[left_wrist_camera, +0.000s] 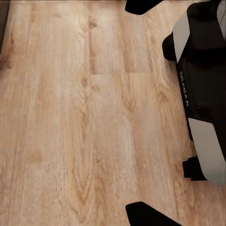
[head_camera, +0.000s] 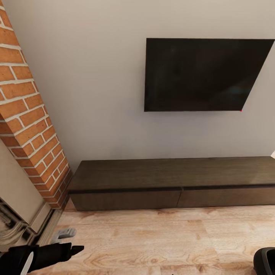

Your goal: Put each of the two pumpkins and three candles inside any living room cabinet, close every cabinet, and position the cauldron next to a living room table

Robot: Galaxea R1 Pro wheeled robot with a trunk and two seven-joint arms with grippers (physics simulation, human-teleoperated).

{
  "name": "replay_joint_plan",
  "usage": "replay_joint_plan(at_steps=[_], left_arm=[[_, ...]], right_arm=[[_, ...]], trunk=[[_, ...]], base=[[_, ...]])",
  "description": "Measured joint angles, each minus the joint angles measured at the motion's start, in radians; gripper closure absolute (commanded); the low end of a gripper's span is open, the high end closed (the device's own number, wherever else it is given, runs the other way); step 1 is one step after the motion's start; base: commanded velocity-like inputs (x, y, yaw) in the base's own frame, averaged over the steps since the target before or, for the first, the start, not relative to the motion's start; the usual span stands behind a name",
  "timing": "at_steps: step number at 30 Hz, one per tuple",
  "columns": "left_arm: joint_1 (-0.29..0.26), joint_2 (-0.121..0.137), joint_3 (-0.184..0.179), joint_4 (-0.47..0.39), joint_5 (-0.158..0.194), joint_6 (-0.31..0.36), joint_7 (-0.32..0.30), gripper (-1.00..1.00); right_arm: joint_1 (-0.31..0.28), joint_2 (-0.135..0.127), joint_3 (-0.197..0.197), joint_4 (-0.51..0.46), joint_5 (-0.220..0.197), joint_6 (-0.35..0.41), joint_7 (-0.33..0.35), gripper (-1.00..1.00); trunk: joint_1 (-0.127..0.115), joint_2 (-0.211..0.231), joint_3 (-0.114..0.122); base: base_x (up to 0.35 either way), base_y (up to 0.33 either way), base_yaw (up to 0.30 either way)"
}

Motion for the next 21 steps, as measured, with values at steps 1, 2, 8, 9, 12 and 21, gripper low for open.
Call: replay_joint_plan(at_steps=[1, 2, 8, 9, 12, 21], left_arm=[[-0.001, 0.000, 0.000, -0.001, 0.001, 0.000, -0.026, -1.00], [-0.002, 0.000, 0.001, -0.002, 0.001, 0.000, -0.057, -1.00], [-0.004, -0.004, 0.084, -0.002, 0.003, -0.001, -0.214, -1.00], [-0.004, -0.004, 0.094, -0.002, 0.018, -0.001, -0.223, -1.00], [-0.004, -0.002, 0.099, -0.001, 0.084, -0.002, -0.234, -1.00], [-0.004, -0.001, 0.066, 0.001, 0.123, 0.000, -0.234, -1.00]], right_arm=[[-0.001, 0.000, -0.015, -0.003, 0.000, 0.009, 0.017, -1.00], [-0.005, 0.001, -0.030, -0.005, 0.000, 0.026, 0.039, -1.00], [-0.046, 0.030, -0.084, -0.035, -0.003, 0.118, 0.148, -1.00], [-0.060, 0.039, -0.085, -0.040, -0.003, 0.121, 0.150, -1.00], [-0.083, 0.050, -0.087, -0.046, -0.003, 0.120, 0.154, -1.00], [-0.138, 0.059, -0.091, -0.058, -0.143, 0.122, 0.283, -1.00]], trunk=[[0.000, 0.000, 0.000], [0.000, 0.000, 0.000], [0.011, -0.021, -0.009], [0.015, -0.028, -0.012], [0.027, -0.049, -0.022], [0.061, -0.112, -0.050]], base=[[0.000, 0.000, 0.000], [0.000, 0.000, 0.000], [0.000, 0.000, 0.000], [0.000, 0.000, 0.000], [0.000, 0.000, 0.000], [0.000, 0.000, 0.000]])
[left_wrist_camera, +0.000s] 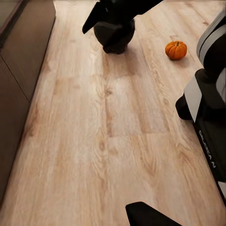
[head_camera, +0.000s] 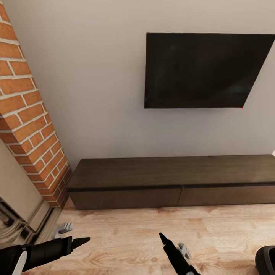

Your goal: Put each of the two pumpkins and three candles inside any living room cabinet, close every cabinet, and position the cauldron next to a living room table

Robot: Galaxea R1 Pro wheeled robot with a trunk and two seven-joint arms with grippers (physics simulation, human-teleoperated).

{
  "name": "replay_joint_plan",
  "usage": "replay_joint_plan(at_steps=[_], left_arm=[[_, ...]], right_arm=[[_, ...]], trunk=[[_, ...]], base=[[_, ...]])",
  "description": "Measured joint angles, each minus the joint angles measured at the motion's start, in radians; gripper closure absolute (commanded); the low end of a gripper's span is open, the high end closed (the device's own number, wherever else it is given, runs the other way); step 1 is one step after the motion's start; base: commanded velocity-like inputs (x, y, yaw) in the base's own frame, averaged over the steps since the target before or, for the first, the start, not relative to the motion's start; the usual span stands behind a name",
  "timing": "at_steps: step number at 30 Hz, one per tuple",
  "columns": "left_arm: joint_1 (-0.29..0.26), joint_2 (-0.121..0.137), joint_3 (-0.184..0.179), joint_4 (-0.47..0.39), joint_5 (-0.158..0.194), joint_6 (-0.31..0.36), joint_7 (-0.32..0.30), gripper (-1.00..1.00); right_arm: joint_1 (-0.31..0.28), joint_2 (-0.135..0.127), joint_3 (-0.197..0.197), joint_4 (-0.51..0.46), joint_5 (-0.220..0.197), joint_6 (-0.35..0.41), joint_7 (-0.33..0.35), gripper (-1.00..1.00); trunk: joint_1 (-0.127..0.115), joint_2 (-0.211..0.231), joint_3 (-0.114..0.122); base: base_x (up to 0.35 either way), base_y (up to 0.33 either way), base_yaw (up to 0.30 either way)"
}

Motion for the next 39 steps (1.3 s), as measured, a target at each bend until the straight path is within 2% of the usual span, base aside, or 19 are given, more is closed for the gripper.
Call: replay_joint_plan(at_steps=[3, 5, 7, 9, 12, 15, 19, 20, 23, 34, 36, 39], left_arm=[[0.000, 0.001, -0.007, 0.000, 0.001, 0.000, -0.001, -1.00], [0.000, 0.002, -0.009, 0.000, 0.002, 0.000, -0.001, -1.00], [0.000, 0.003, -0.009, 0.000, 0.004, 0.000, -0.001, -1.00], [0.000, 0.004, -0.010, 0.000, 0.002, 0.000, -0.001, -1.00], [0.000, 0.004, -0.010, 0.000, 0.002, 0.000, -0.001, -1.00], [0.000, 0.003, -0.014, 0.000, 0.008, 0.000, -0.008, -1.00], [0.000, 0.004, -0.052, 0.000, 0.012, 0.001, -0.071, -1.00], [0.000, 0.003, -0.068, 0.001, 0.013, 0.001, -0.089, -1.00], [0.000, 0.003, -0.091, 0.002, 0.013, 0.001, -0.104, -1.00], [0.000, -0.005, -0.103, 0.012, 0.008, 0.001, -0.108, -1.00], [0.000, -0.005, -0.103, 0.012, 0.005, 0.001, -0.107, -1.00], [0.000, -0.005, -0.103, 0.015, -0.013, 0.000, -0.101, -1.00]], right_arm=[[-0.024, 0.029, 0.001, -0.001, -0.042, -0.028, 0.049, -1.00], [-0.036, 0.039, 0.000, -0.001, -0.051, -0.069, 0.056, -1.00], [-0.045, 0.039, -0.007, -0.001, -0.071, -0.125, 0.056, -1.00], [-0.048, 0.039, -0.027, 0.000, -0.122, -0.143, 0.057, -1.00], [-0.052, 0.039, -0.053, -0.001, -0.234, -0.153, 0.061, -1.00], [-0.071, 0.039, -0.059, -0.002, -0.277, -0.159, 0.064, -1.00], [-0.102, 0.039, -0.060, -0.001, -0.286, -0.189, 0.059, -1.00], [-0.109, 0.039, -0.060, -0.001, -0.287, -0.217, 0.058, -1.00], [-0.118, 0.039, -0.059, -0.002, -0.288, -0.250, 0.057, -1.00], [-0.129, 0.039, -0.059, 0.000, -0.293, -0.254, 0.080, -1.00], [-0.129, 0.039, -0.060, -0.001, -0.293, -0.217, 0.088, -1.00], [-0.129, 0.039, -0.062, -0.002, -0.300, -0.101, 0.134, -1.00]], trunk=[[0.012, -0.021, -0.009], [0.019, -0.035, -0.016], [0.027, -0.049, -0.022], [0.035, -0.063, -0.028], [0.046, -0.084, -0.038], [0.058, -0.105, -0.047], [0.073, -0.133, -0.060], [0.077, -0.140, -0.063], [0.088, -0.161, -0.072], [0.130, -0.238, -0.107], [0.138, -0.252, -0.113], [0.150, -0.273, -0.122]], base=[[0.000, 0.000, 0.000], [0.000, 0.000, 0.000], [0.000, 0.000, 0.000], [0.000, 0.000, 0.000], [0.000, 0.000, 0.000], [0.000, 0.000, 0.000], [0.000, 0.000, 0.000], [0.000, 0.000, 0.000], [0.000, 0.000, 0.000], [0.000, 0.000, 0.000], [0.000, 0.000, 0.000], [0.000, 0.000, 0.000]])
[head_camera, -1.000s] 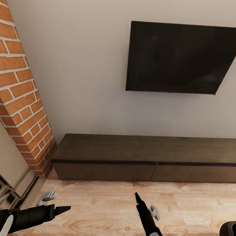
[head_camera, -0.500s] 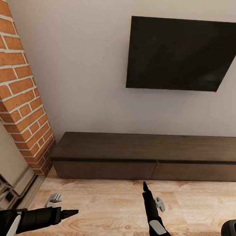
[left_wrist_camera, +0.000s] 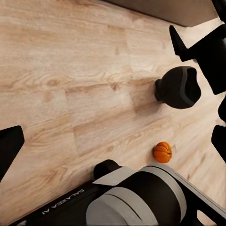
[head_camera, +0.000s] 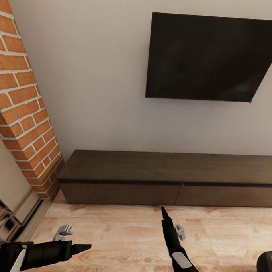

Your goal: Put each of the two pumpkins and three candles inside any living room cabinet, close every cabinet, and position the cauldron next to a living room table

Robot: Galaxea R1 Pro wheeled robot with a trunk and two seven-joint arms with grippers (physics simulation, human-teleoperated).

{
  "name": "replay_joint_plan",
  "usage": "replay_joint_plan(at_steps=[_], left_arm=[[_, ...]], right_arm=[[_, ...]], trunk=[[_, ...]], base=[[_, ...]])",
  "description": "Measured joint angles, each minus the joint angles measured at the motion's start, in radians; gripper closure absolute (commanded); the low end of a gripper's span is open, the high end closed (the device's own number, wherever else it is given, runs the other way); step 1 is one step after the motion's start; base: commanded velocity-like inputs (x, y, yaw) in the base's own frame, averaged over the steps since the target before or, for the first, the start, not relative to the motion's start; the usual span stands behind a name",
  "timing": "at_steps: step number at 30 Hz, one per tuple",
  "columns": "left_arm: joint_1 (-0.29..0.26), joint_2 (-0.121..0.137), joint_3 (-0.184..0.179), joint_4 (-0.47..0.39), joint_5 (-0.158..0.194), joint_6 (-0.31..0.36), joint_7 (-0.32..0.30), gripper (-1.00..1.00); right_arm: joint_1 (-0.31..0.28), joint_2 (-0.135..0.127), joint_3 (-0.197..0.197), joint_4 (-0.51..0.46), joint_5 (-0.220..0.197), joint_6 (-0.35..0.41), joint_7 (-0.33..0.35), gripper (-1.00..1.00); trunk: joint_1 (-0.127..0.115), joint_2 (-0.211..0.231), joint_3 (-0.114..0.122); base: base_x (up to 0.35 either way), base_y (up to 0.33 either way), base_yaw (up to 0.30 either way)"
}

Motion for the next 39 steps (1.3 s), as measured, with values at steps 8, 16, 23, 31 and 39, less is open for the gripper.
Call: replay_joint_plan(at_steps=[8, 16, 23, 31, 39], left_arm=[[0.000, -0.113, 0.002, 0.004, -0.157, 0.001, 0.209, -1.00], [0.000, -0.186, 0.004, 0.005, -0.191, 0.000, 0.439, -1.00], [-0.063, -0.207, 0.001, -0.010, -0.194, 0.003, 0.461, -1.00], [-0.092, -0.212, 0.003, -0.007, -0.189, 0.002, 0.459, -1.00], [-0.093, -0.215, 0.001, -0.008, -0.186, -0.001, 0.455, -1.00]], right_arm=[[0.000, 0.000, -0.001, -0.059, -0.007, 0.102, 0.130, -1.00], [0.002, 0.000, 0.005, -0.134, -0.008, 0.134, 0.139, -1.00], [0.004, 0.000, 0.002, -0.139, -0.010, 0.136, 0.144, -1.00], [0.005, 0.000, 0.000, -0.142, -0.012, 0.136, 0.188, -1.00], [0.006, 0.000, 0.001, -0.141, -0.014, 0.134, 0.192, -1.00]], trunk=[[0.031, -0.056, -0.025], [0.061, -0.112, -0.050], [0.088, -0.161, -0.072], [0.119, -0.217, -0.097], [0.146, -0.266, -0.119]], base=[[0.000, 0.000, 0.000], [0.000, 0.000, 0.000], [0.000, 0.000, 0.000], [0.000, 0.000, 0.000], [0.000, 0.000, 0.000]])
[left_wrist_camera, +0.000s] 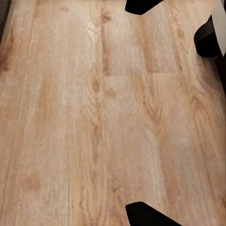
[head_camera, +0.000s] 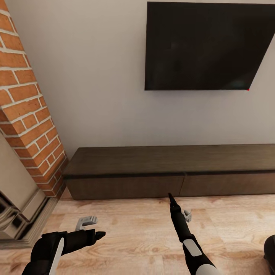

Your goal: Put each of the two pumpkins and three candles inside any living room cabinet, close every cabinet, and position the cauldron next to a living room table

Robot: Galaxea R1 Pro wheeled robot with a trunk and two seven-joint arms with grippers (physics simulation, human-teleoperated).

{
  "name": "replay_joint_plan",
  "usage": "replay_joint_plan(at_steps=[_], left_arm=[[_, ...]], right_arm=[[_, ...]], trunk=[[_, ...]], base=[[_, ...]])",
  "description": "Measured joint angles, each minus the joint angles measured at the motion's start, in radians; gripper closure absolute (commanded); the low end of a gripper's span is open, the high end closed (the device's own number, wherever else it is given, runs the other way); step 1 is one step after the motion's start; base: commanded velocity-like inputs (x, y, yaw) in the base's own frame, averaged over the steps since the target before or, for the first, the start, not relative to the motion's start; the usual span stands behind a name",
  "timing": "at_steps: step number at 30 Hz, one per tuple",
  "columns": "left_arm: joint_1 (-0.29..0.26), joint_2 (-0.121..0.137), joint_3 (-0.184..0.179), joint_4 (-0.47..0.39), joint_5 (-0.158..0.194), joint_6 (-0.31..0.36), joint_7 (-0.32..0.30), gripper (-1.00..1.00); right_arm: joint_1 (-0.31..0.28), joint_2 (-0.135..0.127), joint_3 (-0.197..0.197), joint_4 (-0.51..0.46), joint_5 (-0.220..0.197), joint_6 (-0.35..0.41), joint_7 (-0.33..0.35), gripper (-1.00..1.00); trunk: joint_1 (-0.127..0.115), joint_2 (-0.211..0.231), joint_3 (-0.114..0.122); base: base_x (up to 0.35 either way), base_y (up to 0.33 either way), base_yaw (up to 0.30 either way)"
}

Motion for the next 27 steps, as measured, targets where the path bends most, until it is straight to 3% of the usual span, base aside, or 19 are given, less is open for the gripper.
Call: replay_joint_plan(at_steps=[2, 6, 9, 16, 27], left_arm=[[0.000, -0.001, 0.000, 0.000, 0.001, 0.000, 0.000, -1.00], [0.000, -0.010, -0.002, 0.000, 0.001, 0.000, -0.001, -1.00], [0.000, -0.026, -0.002, 0.000, 0.001, 0.001, -0.002, -1.00], [0.000, -0.049, -0.004, 0.002, 0.001, 0.000, -0.002, -1.00], [0.000, -0.045, -0.006, 0.015, 0.000, -0.002, -0.003, -1.00]], right_arm=[[0.000, 0.000, -0.001, 0.000, -0.006, 0.000, 0.010, -1.00], [0.000, 0.000, 0.000, 0.000, -0.074, 0.000, 0.093, -1.00], [0.000, 0.000, 0.004, 0.000, -0.098, 0.000, 0.123, -1.00], [0.000, 0.000, 0.008, 0.003, -0.105, -0.001, 0.134, -1.00], [0.000, 0.000, 0.006, 0.007, -0.107, -0.006, 0.129, -1.00]], trunk=[[0.000, 0.000, 0.000], [0.000, 0.000, 0.000], [0.000, 0.000, 0.000], [0.000, 0.000, 0.000], [0.000, 0.000, 0.000]], base=[[0.000, 0.000, 0.000], [0.000, 0.000, 0.000], [0.000, 0.000, 0.000], [0.000, 0.000, 0.000], [0.032, 0.000, 0.000]])
